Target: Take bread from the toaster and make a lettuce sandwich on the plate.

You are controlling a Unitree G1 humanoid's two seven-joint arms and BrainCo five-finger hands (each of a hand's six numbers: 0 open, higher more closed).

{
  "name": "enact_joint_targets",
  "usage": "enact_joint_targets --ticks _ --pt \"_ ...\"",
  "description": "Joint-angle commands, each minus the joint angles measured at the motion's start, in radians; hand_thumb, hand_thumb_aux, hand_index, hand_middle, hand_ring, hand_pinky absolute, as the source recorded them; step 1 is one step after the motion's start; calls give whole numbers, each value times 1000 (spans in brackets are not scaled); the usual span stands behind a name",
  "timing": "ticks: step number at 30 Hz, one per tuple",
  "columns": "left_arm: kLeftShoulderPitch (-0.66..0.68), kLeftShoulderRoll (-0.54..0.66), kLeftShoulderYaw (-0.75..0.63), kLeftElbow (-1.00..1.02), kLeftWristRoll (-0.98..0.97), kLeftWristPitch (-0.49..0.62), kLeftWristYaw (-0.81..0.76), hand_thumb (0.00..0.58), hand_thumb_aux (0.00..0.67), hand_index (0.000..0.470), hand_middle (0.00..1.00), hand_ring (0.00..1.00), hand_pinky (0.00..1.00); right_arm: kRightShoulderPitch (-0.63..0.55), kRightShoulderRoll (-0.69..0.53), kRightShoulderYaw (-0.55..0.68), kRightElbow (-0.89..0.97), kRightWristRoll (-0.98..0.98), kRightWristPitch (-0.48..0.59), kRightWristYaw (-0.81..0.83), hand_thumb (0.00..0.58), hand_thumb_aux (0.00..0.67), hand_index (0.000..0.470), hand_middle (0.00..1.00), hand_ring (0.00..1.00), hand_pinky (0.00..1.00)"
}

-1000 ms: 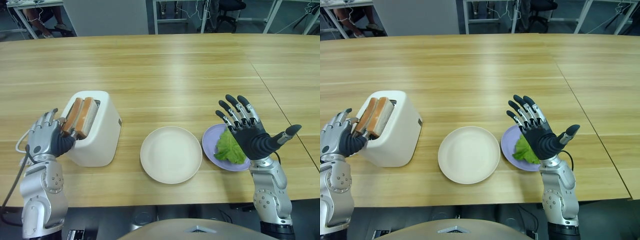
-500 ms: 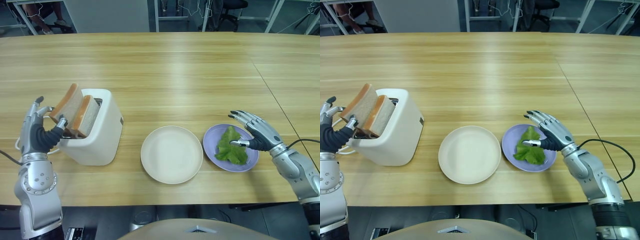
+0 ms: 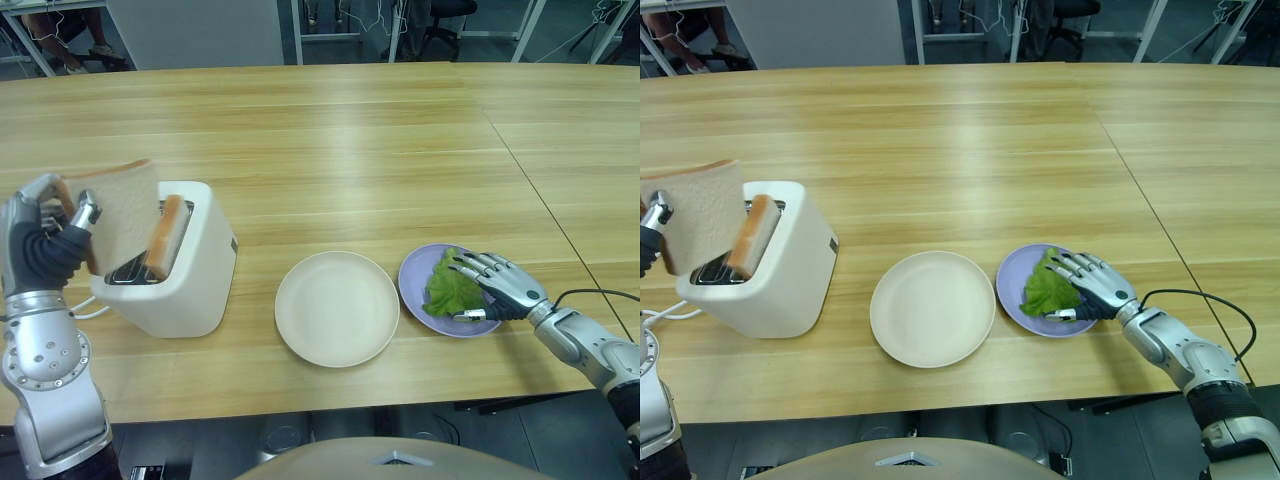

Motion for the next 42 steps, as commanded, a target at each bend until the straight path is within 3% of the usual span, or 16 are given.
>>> enact_joint_targets --ticks 1,2,3,4,5,6,7,15,20,22,29,39,40,41,42 --pt "-52 22 -1 -134 -57 9 -28 580 670 460 1000 1000 1000 -35 -8 60 74 -42 15 -46 83 50 34 0 0 0" --pt "-71 29 -2 -163 -67 18 -35 580 670 460 1000 1000 1000 -42 -7 70 83 -46 18 -57 261 173 119 0 0 0" --pt "-86 36 -3 -185 -73 27 -40 580 670 460 1000 1000 1000 -49 -7 81 92 -48 20 -67 261 173 119 0 0 0" --pt "-105 41 -4 -210 -81 40 -45 580 670 460 1000 1000 1000 -54 -7 89 98 -48 22 -79 519 452 310 0 0 0" --pt "-122 46 -7 -233 -89 56 -51 580 670 460 1000 1000 1000 -59 -7 96 100 -45 23 -88 555 531 364 0 0 0" --pt "-137 51 -13 -253 -95 70 -57 580 670 460 1000 1000 1000 -62 -8 102 99 -41 23 -94 555 531 364 0 0 0" --pt "-155 56 -21 -277 -101 85 -62 580 670 460 1000 1000 1000 -63 -9 104 93 -36 23 -103 580 670 460 0 0 0" --pt "-251 58 -210 -388 -74 204 -105 580 670 460 1000 1000 1000 -66 -13 94 28 6 3 -129 580 670 460 0 0 0" --pt "-219 -13 -464 -355 -24 226 -107 580 670 460 1000 1000 1000 -53 -24 62 -45 42 -4 -141 580 670 460 0 0 0" --pt "-161 -54 -610 -286 18 208 -102 580 670 460 1000 1000 1000 -49 -29 37 -85 65 -1 -148 580 670 460 0 0 0" --pt "-13 -130 -825 -5 86 152 -75 580 670 460 1000 1000 1000 -45 -36 -43 -207 139 8 -134 580 670 460 0 0 0" --pt "48 -101 -935 331 205 168 -68 580 670 460 1000 1000 1000 -52 25 -80 -431 197 37 4 580 670 460 0 0 0" --pt "43 -94 -944 348 221 169 -69 577 623 428 820 820 820 -54 33 -81 -441 197 40 13 580 670 460 0 0 0" --pt "36 -87 -955 367 250 169 -59 506 431 296 384 384 384 -62 45 -77 -451 198 41 26 580 670 460 0 0 0" --pt "28 -78 -965 381 288 168 -44 49 29 20 0 0 0 -73 59 -72 -456 200 40 37 580 670 460 0 0 0"
